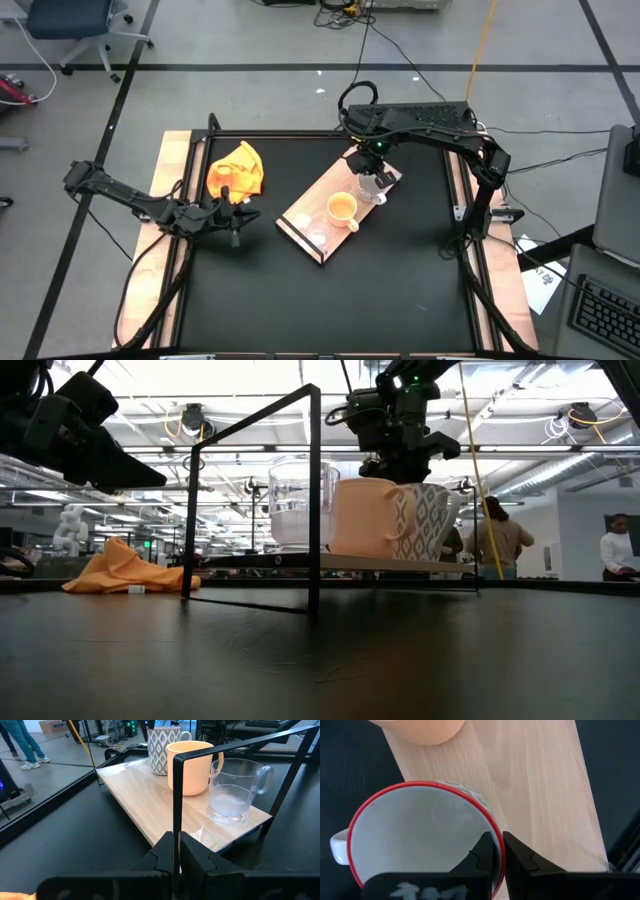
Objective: Stack small to large cups/mugs on shelf
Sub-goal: Put the gray mug on the shelf
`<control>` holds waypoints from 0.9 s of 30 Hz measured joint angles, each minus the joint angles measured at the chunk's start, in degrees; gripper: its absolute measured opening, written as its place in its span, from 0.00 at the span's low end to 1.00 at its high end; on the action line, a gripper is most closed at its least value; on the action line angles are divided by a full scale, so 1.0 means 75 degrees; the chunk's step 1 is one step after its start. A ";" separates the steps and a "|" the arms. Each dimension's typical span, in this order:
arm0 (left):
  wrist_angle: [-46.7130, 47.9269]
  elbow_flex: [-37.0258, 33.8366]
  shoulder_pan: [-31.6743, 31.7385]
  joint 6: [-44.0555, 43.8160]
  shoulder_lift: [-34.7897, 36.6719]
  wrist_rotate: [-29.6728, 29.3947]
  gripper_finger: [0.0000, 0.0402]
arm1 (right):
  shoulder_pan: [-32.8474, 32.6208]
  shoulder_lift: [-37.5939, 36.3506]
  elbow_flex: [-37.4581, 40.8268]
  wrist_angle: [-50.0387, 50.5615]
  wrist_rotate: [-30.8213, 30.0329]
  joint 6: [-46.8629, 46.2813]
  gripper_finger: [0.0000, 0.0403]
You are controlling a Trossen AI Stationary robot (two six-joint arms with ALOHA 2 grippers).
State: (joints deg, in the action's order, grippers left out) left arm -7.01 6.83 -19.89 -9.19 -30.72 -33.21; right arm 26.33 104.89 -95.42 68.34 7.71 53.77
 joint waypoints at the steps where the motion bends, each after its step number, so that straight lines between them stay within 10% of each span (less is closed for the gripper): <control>1: 0.0000 0.0000 0.0000 0.0001 -0.0003 0.0000 0.08 | 0.0000 0.0012 0.0003 0.0001 0.0002 -0.0005 0.02; 27: -0.0003 0.0000 -0.0001 0.0015 -0.0003 0.0023 0.08 | -0.0006 0.0617 0.0006 0.0231 -0.0013 -0.0227 0.04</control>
State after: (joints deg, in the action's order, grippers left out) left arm -7.03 6.83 -19.90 -9.08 -30.74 -33.04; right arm 26.28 109.51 -95.37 70.07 7.62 52.07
